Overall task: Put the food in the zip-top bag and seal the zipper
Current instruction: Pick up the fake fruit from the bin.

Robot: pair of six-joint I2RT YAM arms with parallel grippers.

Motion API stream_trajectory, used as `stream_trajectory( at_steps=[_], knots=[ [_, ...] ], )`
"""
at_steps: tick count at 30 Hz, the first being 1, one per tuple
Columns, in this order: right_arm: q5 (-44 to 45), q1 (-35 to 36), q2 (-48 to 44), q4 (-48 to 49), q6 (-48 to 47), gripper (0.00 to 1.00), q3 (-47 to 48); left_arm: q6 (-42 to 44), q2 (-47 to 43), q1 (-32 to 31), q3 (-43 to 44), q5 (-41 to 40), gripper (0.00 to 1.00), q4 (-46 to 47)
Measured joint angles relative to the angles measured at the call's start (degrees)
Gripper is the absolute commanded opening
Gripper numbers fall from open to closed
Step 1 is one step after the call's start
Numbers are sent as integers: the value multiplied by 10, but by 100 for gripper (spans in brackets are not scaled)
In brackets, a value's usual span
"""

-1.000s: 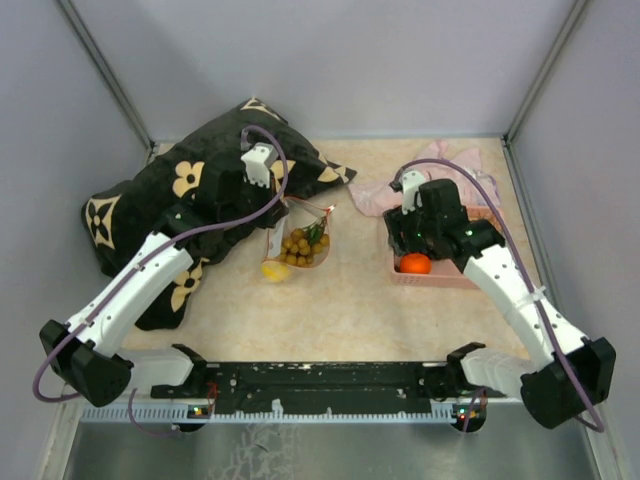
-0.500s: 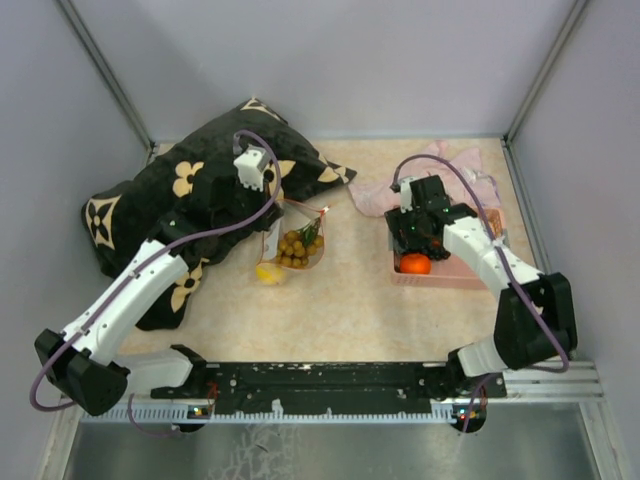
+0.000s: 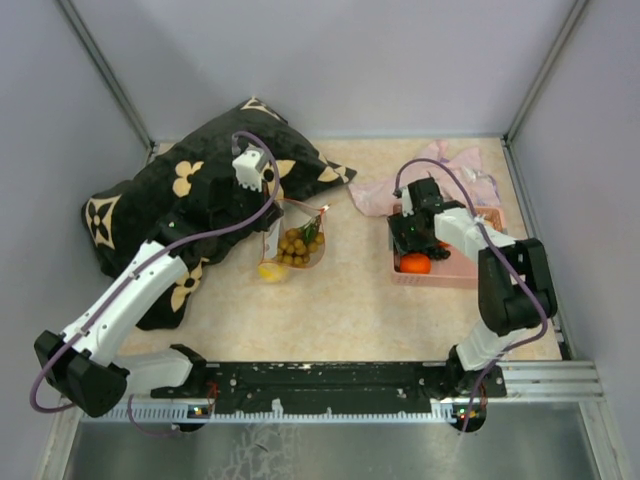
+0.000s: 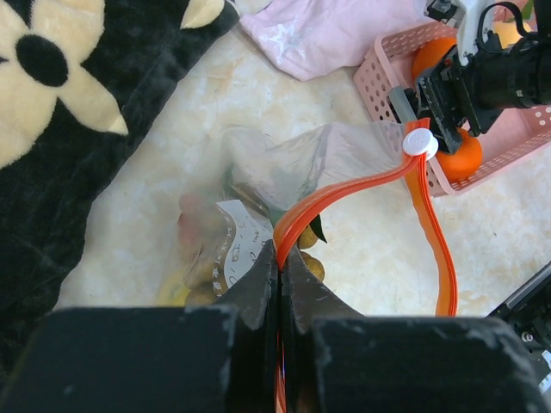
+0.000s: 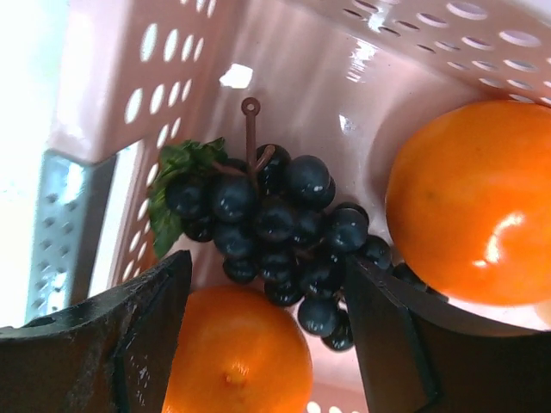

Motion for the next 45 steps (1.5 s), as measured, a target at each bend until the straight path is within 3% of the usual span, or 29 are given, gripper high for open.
stream_trajectory(
  at_steps=[14, 30, 45],
  knots=[
    [-3, -24, 70, 51, 5, 68, 5, 0, -3, 2, -4, 8, 0, 1],
    [-4, -56, 42, 81, 54, 17, -27, 0, -3, 5, -8, 28, 0, 6],
    [9, -56, -167, 61, 62, 0, -45, -2, -4, 7, -16, 56, 0, 18]
  ],
)
